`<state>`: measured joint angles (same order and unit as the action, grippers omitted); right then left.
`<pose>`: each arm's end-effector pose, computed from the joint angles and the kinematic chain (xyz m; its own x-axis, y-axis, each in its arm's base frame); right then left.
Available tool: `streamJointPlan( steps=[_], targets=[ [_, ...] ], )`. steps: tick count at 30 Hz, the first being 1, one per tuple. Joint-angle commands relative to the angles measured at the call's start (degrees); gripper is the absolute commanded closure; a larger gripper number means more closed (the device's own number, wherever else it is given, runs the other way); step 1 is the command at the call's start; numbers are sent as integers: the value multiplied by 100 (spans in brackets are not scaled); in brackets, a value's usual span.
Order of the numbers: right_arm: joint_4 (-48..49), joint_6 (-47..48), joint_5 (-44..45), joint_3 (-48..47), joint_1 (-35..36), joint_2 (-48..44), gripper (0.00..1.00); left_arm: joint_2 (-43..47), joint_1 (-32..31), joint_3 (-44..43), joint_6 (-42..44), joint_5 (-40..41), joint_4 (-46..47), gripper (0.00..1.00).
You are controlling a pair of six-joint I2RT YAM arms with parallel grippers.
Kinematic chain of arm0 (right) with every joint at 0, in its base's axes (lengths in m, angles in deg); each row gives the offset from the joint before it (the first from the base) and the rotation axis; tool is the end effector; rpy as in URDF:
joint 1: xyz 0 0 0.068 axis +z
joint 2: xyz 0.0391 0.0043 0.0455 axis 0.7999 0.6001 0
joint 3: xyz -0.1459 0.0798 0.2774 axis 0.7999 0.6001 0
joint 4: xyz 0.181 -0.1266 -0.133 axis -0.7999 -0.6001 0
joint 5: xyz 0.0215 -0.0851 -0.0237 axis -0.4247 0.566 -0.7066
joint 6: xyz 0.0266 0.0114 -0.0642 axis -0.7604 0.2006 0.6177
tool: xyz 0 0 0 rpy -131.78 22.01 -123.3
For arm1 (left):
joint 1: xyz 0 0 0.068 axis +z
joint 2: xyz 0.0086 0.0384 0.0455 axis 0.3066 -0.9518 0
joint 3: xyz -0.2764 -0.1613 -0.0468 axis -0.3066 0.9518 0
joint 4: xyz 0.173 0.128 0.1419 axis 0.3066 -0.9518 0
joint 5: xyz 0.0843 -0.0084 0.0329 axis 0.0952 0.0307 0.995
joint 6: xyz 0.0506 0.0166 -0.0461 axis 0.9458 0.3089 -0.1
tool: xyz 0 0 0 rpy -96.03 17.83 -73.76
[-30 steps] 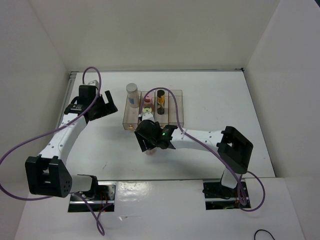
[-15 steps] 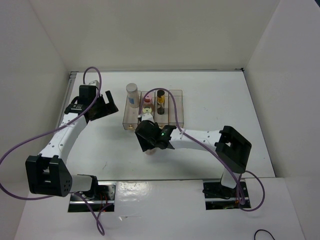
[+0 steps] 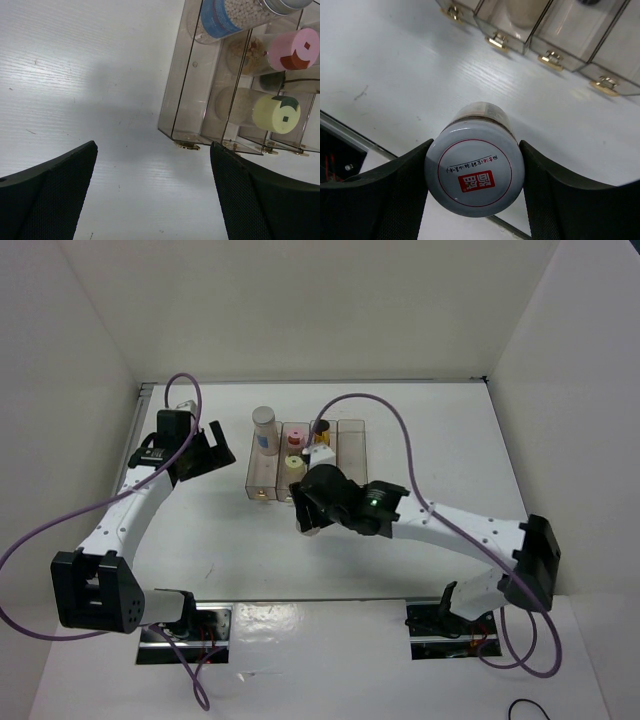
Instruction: Organize the condiment bottles
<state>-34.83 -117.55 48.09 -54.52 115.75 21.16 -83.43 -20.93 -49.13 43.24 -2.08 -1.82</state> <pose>0.1618 0.2719 0.3380 -0.6576 -0.2419 -0.7134 -0.4724 0.8701 0.1404 0.2836 -0.0170 0.3331 -0.6210 -0.4498 -0.6419 -0.2537 0.8902 -0.3783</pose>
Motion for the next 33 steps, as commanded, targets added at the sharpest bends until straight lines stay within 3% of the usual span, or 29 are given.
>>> streamJointPlan(
  steps=[1,12,17,33],
  targets=[
    [-214,-26,596,-488,-92,-476,79,-6,35,65,-23,-70,162,1],
    [66,835,905,-988,-2270,-178,80,-6,35,65,30,-123,162,1],
    [523,1134,897,-1261,-2816,183,80,-58,87,65,30,-228,215,1],
    [1596,1187,360,-1605,-3187,1747,81,-269,193,118,30,-466,320,1]
  ],
)
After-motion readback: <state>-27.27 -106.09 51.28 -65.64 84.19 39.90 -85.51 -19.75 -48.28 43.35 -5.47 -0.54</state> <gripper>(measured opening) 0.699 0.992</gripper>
